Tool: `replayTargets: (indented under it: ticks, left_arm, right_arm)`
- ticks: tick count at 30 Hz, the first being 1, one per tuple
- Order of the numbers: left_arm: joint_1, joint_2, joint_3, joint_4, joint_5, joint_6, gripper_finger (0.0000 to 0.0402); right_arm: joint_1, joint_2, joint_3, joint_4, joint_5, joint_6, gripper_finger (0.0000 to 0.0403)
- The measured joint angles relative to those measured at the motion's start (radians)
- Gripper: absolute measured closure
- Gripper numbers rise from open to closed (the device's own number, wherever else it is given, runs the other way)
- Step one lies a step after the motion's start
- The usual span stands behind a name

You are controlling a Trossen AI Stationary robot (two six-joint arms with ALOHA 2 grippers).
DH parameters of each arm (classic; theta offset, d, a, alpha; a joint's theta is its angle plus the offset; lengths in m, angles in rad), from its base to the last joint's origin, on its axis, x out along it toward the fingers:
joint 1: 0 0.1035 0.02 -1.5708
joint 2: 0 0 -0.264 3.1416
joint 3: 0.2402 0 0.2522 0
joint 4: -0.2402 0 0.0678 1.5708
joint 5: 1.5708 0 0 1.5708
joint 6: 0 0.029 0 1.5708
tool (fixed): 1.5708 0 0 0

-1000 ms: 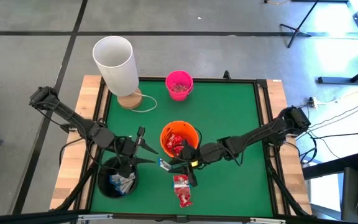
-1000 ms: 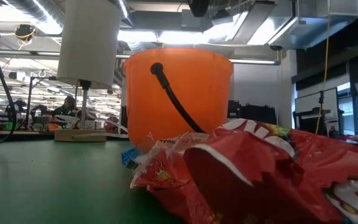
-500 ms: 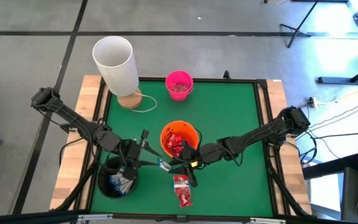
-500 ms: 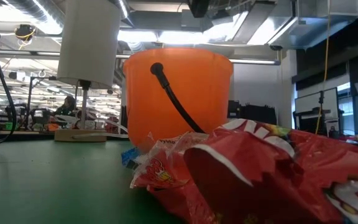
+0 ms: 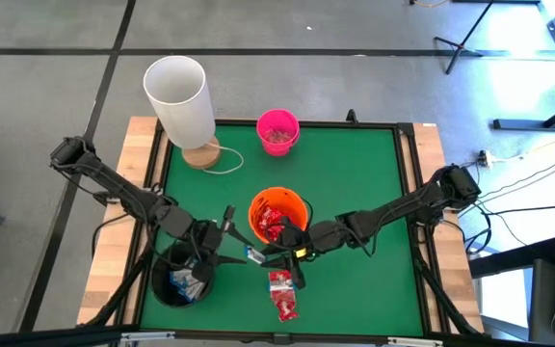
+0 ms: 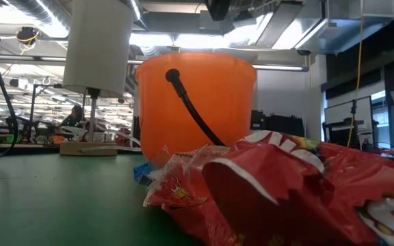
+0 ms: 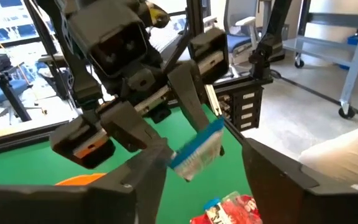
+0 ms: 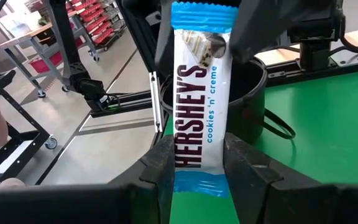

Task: Sort candy
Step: Put the white chocolate into the black bucket

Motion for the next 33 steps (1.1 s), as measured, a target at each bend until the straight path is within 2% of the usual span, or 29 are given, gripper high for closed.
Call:
replayTargets:
  ticks: [5,10,23,33]
  left_arm:
    - [0.003,0.005,0.0,0.005,-0.003,0.016,0.0177]
    - [0.003,0.004,0.0,0.012,-0.003,0.029,0.0178]
    - [0.01,0.046,0.0,0.069,-0.007,0.064,0.0212]
    - [0.012,0.046,0.0,0.043,-0.005,0.073,0.027]
  right_arm:
    - [0.0,0.0,0.0,0.0,0.001,0.002,0.0281]
    - [-0.006,0.0,0.0,0.002,0.001,0.002,0.0281]
    - [-0.031,0.0,0.0,0.025,0.018,0.021,0.0281]
    - [-0.031,-0.001,0.0,0.021,0.009,0.022,0.0281]
